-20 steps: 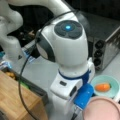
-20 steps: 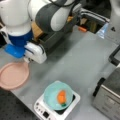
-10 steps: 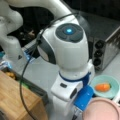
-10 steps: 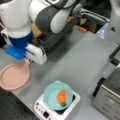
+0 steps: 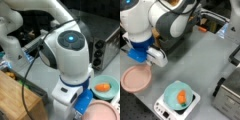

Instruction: Pick up the pan. Place the pan on the table. Pick up the bowl. Place the bowl on the stove.

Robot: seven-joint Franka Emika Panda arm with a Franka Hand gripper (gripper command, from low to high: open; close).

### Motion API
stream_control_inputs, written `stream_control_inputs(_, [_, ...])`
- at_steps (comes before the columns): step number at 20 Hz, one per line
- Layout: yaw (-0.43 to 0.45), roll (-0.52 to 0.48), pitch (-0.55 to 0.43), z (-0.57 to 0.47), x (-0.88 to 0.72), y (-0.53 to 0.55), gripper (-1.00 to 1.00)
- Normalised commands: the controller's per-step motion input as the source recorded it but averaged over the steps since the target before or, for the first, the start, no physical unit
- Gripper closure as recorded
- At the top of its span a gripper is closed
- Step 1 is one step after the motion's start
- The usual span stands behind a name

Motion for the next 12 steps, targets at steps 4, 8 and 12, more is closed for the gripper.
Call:
stream_control_inputs(4, [0.024,-0.183,-0.076,-0.10,-0.01,-0.03,1.00])
stream_control_inputs(8, [0.014,-0.191,-0.087,-0.13,0.00,-0.04,1.00])
stream_control_inputs(12, [0.013,-0.197,-0.075,-0.13,0.02,-0.04,1.00])
